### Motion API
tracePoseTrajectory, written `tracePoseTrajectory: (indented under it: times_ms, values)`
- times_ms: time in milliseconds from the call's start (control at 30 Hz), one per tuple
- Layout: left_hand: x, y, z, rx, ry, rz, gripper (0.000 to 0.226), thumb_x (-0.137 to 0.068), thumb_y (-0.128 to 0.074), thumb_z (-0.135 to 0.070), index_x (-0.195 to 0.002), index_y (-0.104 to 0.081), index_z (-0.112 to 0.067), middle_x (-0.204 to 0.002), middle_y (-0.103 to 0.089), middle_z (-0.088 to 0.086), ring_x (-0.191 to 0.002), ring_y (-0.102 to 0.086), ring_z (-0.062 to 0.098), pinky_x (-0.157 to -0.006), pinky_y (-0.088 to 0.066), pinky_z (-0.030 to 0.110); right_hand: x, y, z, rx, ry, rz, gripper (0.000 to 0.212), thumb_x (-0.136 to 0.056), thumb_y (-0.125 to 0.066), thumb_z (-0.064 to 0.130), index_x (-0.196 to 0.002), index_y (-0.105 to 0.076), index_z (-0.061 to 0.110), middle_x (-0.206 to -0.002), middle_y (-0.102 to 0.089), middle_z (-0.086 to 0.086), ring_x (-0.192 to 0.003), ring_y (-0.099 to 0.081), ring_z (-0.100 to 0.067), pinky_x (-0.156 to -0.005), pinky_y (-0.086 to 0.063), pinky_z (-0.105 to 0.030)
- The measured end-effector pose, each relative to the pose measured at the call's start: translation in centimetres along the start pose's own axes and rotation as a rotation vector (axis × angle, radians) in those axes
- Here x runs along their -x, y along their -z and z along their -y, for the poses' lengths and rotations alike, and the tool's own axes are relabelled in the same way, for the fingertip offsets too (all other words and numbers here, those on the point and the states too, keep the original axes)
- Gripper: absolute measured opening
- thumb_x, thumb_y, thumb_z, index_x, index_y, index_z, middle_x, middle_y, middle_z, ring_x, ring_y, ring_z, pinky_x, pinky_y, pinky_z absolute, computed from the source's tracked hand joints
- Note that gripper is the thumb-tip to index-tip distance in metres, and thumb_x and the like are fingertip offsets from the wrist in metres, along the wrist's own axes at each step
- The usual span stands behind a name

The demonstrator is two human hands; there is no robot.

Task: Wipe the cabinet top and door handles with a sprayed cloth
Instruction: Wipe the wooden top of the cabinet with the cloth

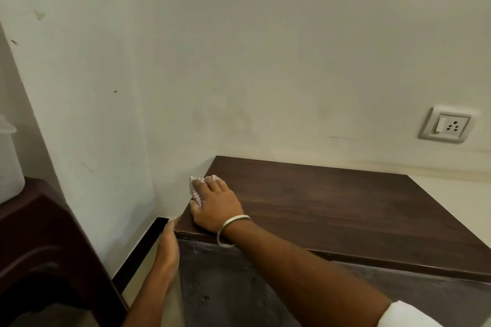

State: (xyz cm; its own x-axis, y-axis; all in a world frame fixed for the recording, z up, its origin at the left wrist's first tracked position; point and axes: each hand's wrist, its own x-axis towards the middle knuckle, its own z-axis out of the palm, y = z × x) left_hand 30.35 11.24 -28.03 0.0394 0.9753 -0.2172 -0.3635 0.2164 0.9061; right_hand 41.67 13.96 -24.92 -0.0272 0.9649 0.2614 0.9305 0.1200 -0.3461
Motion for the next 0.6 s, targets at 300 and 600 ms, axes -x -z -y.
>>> tracePoseTrajectory:
  times_ms: [300, 600]
  values:
    - [-0.4, -0.1, -0.5, -0.427, -0.152, -0.069, 0.039, -0.102, -0.035, -0.022, -0.125, -0.059, -0.002, -0.113, -0.060, 0.016, -0.098, -0.054, 0.026, -0.088, -0.040, 0.034, 4.7, 3.6, -6.0, 0.037, -0.057, -0.051, 0.061, -0.090, -0.043, 0.038, -0.148, -0.031, 0.024, -0.155, -0.030, -0.005, -0.146, -0.019, -0.023, -0.119, -0.019, -0.041]
    - [0.1, -1.7, -1.3, -0.967, -0.445, -0.156, 0.037, -0.095, -0.042, -0.005, -0.129, -0.057, -0.004, -0.129, -0.058, 0.023, -0.116, -0.053, 0.042, -0.102, -0.040, 0.047, 15.2, 12.7, -19.5, 0.158, -0.381, -0.163, 0.060, -0.093, -0.044, 0.036, -0.150, -0.027, 0.025, -0.156, -0.029, -0.002, -0.146, -0.019, -0.019, -0.120, -0.016, -0.034]
